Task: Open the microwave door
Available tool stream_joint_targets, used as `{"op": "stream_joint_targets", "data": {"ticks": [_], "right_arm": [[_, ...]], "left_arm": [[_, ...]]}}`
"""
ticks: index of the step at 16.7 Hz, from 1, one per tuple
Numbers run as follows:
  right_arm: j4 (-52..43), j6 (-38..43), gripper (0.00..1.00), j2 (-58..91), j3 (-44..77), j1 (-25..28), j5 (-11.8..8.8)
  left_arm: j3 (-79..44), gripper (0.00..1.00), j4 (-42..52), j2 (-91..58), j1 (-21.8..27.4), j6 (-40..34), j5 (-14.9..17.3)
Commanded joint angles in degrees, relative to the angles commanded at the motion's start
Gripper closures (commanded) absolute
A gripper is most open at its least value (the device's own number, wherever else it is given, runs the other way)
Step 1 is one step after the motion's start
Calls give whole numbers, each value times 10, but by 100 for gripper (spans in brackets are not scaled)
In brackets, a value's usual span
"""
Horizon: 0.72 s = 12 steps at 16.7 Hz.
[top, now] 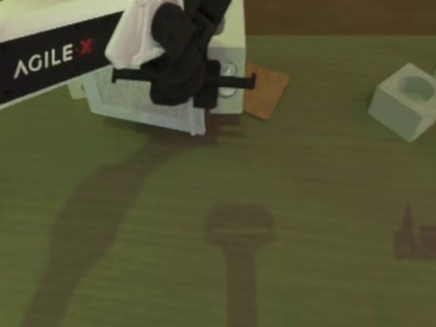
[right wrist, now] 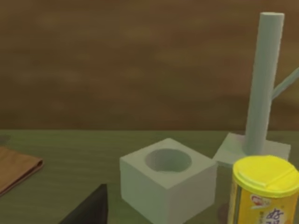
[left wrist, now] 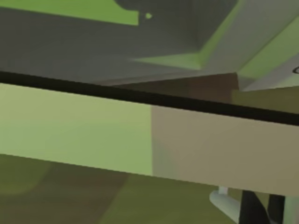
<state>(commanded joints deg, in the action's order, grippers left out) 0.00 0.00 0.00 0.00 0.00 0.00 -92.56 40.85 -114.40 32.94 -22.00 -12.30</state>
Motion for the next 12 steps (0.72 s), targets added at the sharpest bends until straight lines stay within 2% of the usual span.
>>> {"op": "stream_joint_targets", "data": {"ticks": [4, 12], "right_arm": [[0, 0, 0, 0, 0, 0, 0], [0, 0, 0, 0, 0, 0, 0]], "left_arm": [[33, 100, -19, 27, -6, 29, 14], [33, 100, -19, 27, -6, 30, 14]]}}
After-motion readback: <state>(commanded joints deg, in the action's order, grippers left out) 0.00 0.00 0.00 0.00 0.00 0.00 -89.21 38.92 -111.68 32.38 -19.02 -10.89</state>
